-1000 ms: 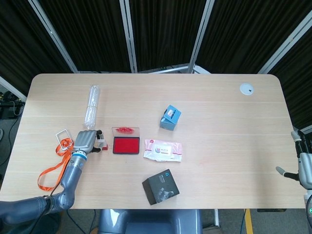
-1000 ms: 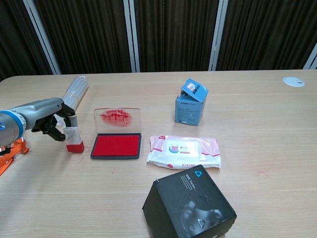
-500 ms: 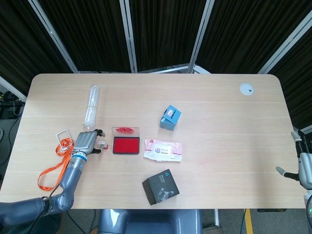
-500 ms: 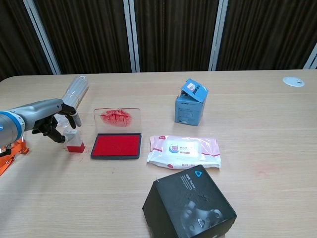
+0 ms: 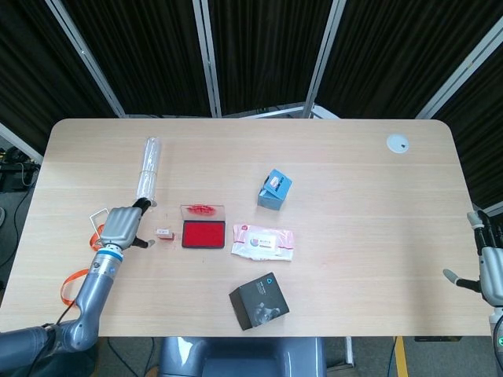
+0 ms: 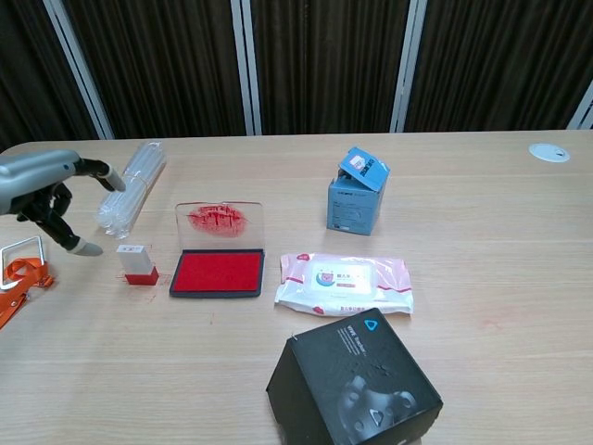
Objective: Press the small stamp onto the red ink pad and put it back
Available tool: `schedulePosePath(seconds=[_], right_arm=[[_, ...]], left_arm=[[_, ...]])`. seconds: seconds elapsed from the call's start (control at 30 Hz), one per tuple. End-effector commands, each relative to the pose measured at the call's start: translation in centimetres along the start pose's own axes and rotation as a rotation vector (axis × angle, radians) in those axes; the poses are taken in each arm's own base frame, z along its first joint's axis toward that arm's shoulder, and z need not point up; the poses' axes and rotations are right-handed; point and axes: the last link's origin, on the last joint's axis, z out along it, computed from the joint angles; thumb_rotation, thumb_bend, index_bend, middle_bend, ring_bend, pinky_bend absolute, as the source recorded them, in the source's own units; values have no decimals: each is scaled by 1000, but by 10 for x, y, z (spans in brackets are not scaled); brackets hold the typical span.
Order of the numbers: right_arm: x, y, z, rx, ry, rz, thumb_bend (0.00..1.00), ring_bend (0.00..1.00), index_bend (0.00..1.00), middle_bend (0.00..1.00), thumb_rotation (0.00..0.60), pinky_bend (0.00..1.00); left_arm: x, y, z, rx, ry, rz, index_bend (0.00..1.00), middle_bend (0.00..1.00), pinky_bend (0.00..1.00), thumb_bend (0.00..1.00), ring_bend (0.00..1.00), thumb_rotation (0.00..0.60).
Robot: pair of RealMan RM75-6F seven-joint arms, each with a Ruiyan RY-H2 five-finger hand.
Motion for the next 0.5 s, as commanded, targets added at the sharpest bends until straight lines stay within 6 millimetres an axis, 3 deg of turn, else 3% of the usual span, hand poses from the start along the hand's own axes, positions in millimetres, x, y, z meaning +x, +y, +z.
schedulePosePath(seconds=[0.03, 0.17, 0.2, 0.3, 0.5], right_arm=[[1, -3, -2, 15, 2, 4, 0, 0, 0, 0, 600, 0], [2, -7, -5, 43, -7, 19, 0, 0, 0, 0, 600, 0], [2, -8, -5, 50, -9, 24, 0, 0, 0, 0, 600, 0], [4, -10, -5, 75, -3, 27, 0, 0, 0, 0, 600, 0], [7, -13, -6, 102, 34, 14, 0, 0, 0, 0, 600, 0]], left_arm=[[23, -23, -32, -12, 108, 8, 140, 48, 658, 0, 552, 600], [36, -50, -70, -6, 211, 32, 1, 0, 110, 0, 90, 600], [39, -55, -78, 1, 224, 35, 0, 0, 27, 0, 21, 600], [49, -72, -108, 36, 270, 51, 0, 0, 0, 0, 0, 600], [55, -87, -149, 72, 286, 80, 0, 0, 0, 0, 0, 600]])
